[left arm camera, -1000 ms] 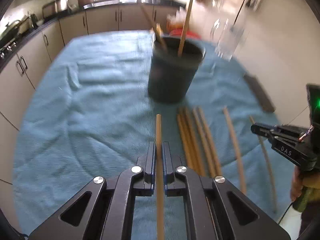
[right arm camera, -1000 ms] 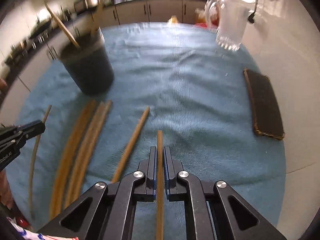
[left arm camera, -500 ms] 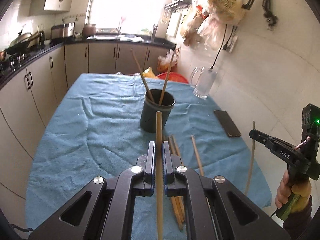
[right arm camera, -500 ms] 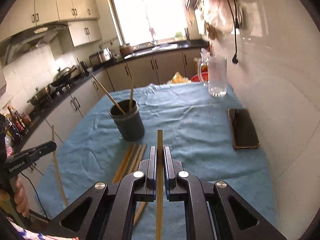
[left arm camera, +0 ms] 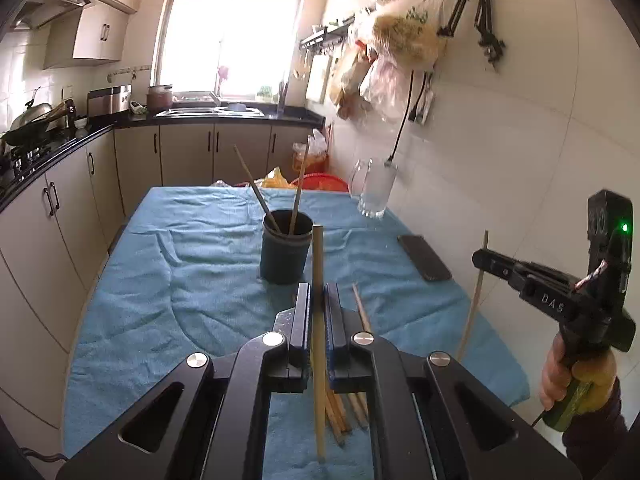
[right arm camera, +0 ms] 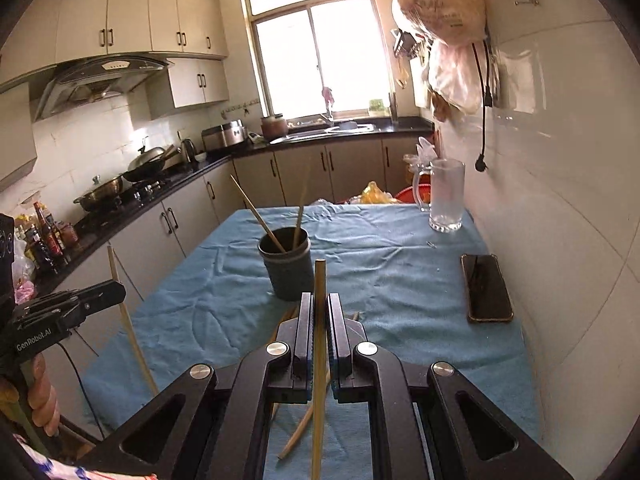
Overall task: Organize utensils
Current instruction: 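Carry the held chopsticks with both tools up and into the grey holder cup, then open the left tool while the right tool opens, dropping chopsticks into the cup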
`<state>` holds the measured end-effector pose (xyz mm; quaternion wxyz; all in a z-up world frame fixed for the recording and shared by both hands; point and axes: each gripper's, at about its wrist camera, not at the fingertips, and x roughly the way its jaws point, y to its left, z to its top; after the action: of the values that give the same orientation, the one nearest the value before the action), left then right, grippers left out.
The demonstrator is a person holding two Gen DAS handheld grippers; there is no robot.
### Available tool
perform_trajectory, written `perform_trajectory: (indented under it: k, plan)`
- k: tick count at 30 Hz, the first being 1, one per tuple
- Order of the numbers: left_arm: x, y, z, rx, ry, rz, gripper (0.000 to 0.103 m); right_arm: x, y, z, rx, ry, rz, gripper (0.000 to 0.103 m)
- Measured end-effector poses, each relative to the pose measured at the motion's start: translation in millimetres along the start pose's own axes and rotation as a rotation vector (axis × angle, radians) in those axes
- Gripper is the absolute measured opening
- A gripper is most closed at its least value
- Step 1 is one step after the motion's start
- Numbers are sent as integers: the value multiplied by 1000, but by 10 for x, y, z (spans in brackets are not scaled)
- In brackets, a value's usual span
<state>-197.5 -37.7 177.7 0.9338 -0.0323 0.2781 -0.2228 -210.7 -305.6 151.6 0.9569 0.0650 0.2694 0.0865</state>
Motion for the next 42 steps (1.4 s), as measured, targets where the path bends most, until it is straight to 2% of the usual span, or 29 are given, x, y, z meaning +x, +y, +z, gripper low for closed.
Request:
perform_trajectory:
  k: [9, 15, 25, 30, 33, 35, 42]
  plan:
    - [-28, 41, 318, -22, -53, -2, 5, 6, 38, 266, -12, -42, 20, 6]
    - [120, 79, 746, -3, -92, 29, 5, 138, 66, 675, -26, -84, 30, 6]
    - [706, 219, 1678, -49, -139, 92, 5, 686, 180, 1605, 16, -186, 65, 6]
    - [1029, 347, 1974, -86, -160, 107, 5, 1058, 212, 1894, 50, -225, 69, 6]
    - [1289, 428, 2039, -95, -144, 123, 5, 1316, 182, 1943, 69, -221, 65, 6]
    - [1507, 498, 2026, -109, -106, 122, 5, 1505, 151, 1918, 79, -202, 50, 6]
    - [1979, 597, 1781, -99, -11, 137, 6, 2060, -21, 1621, 111, -80, 29, 6]
